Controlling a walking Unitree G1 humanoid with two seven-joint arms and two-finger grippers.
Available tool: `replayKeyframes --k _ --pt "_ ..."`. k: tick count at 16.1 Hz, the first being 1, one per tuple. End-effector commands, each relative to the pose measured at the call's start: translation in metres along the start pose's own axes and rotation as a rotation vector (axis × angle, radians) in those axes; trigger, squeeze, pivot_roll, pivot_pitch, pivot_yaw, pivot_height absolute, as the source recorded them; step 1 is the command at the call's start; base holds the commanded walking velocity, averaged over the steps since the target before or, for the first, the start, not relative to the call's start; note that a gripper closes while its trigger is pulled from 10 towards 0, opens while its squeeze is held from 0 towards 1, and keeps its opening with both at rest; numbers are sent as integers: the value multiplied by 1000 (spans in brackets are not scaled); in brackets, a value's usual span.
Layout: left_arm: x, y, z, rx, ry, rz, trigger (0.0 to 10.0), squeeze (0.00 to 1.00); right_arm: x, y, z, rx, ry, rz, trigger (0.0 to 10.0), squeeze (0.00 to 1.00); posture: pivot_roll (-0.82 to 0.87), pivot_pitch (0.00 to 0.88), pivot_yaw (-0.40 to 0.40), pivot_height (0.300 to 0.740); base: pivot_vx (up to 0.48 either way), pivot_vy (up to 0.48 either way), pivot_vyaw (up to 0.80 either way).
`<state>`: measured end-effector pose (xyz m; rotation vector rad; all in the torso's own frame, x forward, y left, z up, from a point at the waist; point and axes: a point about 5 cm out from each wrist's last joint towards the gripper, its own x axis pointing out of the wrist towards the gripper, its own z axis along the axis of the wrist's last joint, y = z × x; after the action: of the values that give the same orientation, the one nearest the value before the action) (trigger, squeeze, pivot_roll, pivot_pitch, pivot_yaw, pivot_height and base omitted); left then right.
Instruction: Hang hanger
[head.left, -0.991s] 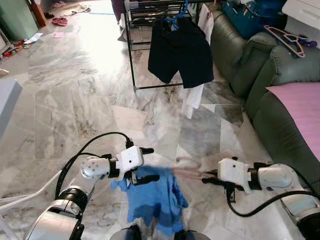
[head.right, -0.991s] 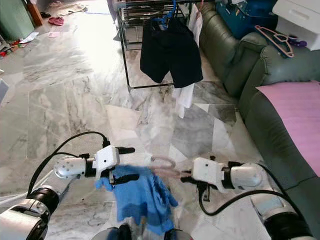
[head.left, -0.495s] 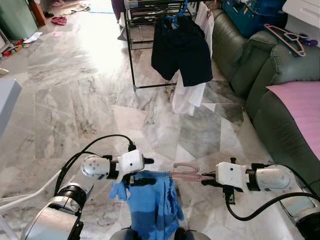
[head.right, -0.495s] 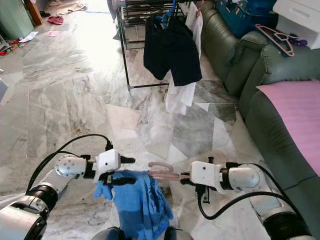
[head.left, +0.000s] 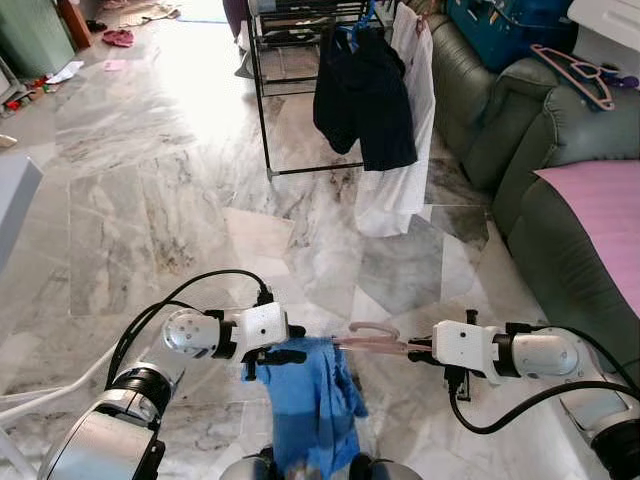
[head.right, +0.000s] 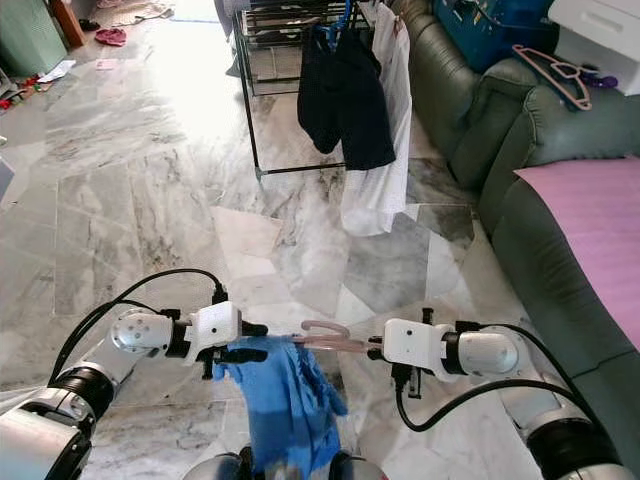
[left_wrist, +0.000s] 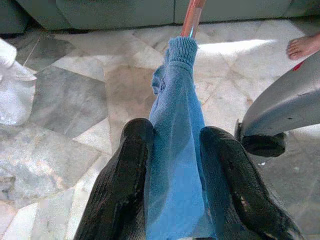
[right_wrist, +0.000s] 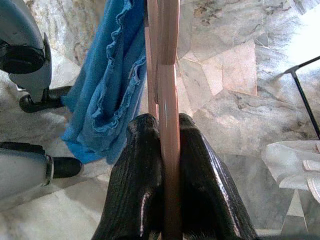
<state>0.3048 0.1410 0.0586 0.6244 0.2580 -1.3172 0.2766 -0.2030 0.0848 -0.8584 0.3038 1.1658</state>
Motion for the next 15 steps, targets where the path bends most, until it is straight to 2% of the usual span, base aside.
replayKeyframes --k 1,4,5,6,7,8,13,15 --pt "-2 -2 -6 -4 46 -22 0 0 1 -5 5 -20 -22 -23 10000 0 -241 164 26 740 0 0 0" --pt "1 -6 -9 -3 73 -24 0 0 2 -8 9 -25 -39 -39 10000 0 -243 163 26 740 0 0 0" --pt "1 -5 -9 13 80 1 1333 0 3 -8 9 -25 -39 -39 10000 0 -244 163 27 740 0 0 0" --pt "1 -2 -8 -5 67 26 10000 16 3 -8 9 -25 -38 -39 10000 0 -244 163 27 740 0 0 0" --pt "1 -1 -7 5 63 44 10000 16 3 -8 9 -25 -37 -39 10000 0 -244 163 27 740 0 0 0" --pt "1 -1 -6 -19 52 30 10000 1000 3 -7 8 -26 -36 -38 10000 0 -243 164 27 740 0 0 0" --pt "0 -1 -7 7 72 30 10000 1000 3 -7 8 -27 -36 -43 10000 0 -244 168 29 740 0 0 0" --pt "0 -2 -10 -10 98 4 10000 1000 3 -9 10 -32 -40 -44 10000 0 -246 171 30 740 0 0 0"
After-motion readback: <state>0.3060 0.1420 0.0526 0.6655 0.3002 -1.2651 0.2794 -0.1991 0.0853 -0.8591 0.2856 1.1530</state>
